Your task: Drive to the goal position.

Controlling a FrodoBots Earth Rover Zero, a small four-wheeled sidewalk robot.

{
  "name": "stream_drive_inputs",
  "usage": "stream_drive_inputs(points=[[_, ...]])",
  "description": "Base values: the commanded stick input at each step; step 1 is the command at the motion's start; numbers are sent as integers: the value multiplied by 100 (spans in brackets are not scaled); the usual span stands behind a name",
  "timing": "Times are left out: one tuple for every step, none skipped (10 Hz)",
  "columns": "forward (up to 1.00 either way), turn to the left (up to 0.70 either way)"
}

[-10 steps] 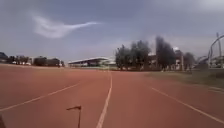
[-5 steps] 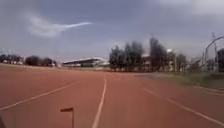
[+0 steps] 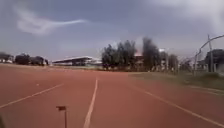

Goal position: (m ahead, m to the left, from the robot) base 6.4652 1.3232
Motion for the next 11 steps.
stream_drive_inputs(points=[[70, 0], [70, 0], [70, 0], [70, 0], [70, 0], [70, 0], [70, 0], [70, 0], [70, 0], [70, 0], [70, 0]])
